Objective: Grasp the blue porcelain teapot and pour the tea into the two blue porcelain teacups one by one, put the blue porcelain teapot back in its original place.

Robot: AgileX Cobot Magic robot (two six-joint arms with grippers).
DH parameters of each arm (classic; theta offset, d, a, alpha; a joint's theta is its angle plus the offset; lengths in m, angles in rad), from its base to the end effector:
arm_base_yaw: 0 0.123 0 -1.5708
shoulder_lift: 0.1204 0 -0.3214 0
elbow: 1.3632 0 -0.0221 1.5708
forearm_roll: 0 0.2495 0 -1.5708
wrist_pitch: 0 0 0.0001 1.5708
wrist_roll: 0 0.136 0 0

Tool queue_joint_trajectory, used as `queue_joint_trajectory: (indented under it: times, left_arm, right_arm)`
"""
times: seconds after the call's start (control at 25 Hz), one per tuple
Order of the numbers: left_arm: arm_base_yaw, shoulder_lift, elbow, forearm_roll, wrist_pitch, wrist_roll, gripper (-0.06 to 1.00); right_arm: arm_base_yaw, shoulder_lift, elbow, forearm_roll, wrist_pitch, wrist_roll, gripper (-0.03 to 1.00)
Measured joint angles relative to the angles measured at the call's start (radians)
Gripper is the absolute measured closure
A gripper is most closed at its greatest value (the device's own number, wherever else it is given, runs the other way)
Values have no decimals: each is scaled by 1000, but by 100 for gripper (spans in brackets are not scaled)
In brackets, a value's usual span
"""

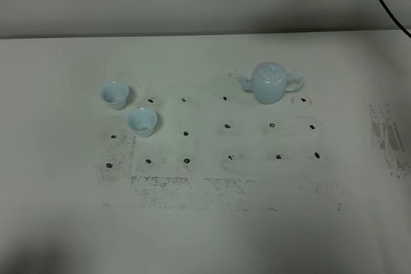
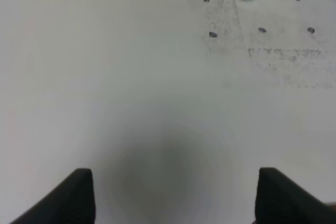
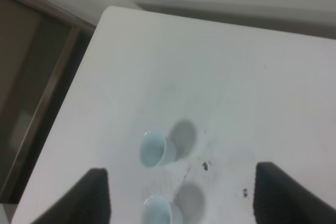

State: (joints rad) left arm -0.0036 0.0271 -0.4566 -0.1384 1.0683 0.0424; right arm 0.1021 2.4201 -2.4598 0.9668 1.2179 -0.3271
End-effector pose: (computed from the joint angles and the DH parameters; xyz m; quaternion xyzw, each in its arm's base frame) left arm 0.0033 -0.0165 0.2423 0.0205 0.8706 -0.0597 0.4879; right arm 0.5518 0.1622 0.2923 -0.1319 0.8515 0.4353 0.2609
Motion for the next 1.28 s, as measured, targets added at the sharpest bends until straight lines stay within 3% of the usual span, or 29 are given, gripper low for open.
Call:
queue_joint_trajectory:
  times: [1.28]
  left_arm:
    - [0, -30, 0, -11, -2, 36, 33]
  right_arm:
    - [0, 0, 0, -19, 0, -24, 41]
